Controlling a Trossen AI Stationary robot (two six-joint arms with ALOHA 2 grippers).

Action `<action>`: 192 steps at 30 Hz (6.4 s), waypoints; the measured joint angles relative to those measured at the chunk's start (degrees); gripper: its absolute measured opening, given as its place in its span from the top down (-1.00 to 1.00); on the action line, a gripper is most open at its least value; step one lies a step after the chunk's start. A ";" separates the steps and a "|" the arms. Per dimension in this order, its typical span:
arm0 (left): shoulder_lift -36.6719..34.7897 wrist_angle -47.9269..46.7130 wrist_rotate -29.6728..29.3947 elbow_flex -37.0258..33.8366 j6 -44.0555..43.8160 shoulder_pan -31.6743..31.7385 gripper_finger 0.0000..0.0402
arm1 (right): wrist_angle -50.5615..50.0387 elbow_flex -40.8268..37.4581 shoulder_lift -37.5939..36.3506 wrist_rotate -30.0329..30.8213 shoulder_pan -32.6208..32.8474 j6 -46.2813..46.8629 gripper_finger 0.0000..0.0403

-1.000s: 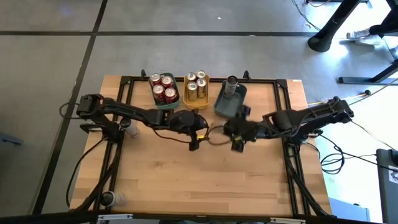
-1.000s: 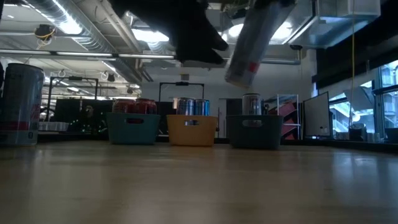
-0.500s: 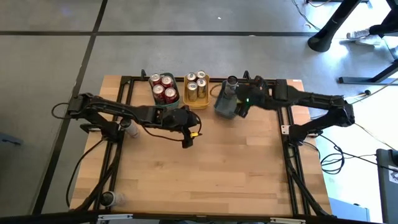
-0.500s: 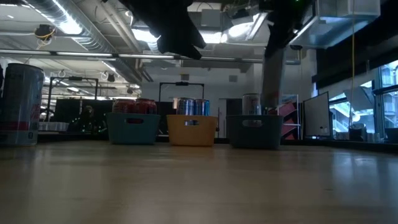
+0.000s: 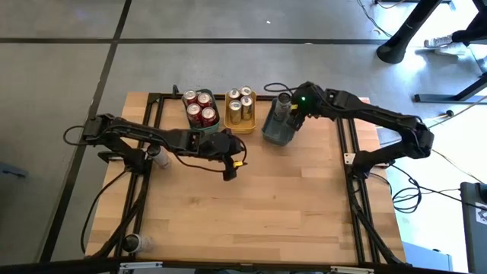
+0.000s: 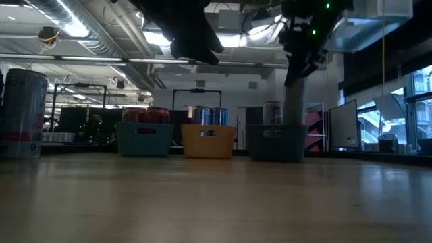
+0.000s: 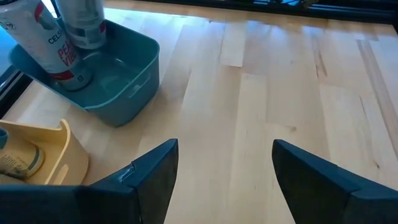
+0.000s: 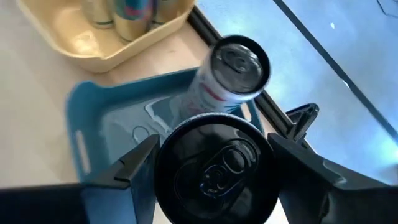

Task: Sort soda cans
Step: Put the right white-pink soda can into the blue bin, then put the top white-pink soda can into the blue bin

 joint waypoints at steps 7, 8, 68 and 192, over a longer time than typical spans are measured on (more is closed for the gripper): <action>0.00 0.02 0.00 0.00 0.00 0.00 -0.24 | 5.56 -4.16 0.73 -1.29 -4.25 -1.05 -0.19; 0.00 0.06 0.00 0.00 0.00 0.00 -0.24 | 5.99 -4.57 1.12 -1.66 -4.79 -1.09 -0.20; -0.26 5.02 -4.66 0.45 3.16 1.61 -0.40 | -4.46 -2.19 -4.68 5.97 22.78 4.27 -0.61; -35.26 -74.87 4.62 -10.83 -28.05 9.77 -0.16 | 35.44 -25.38 -2.31 5.55 33.09 6.50 -0.61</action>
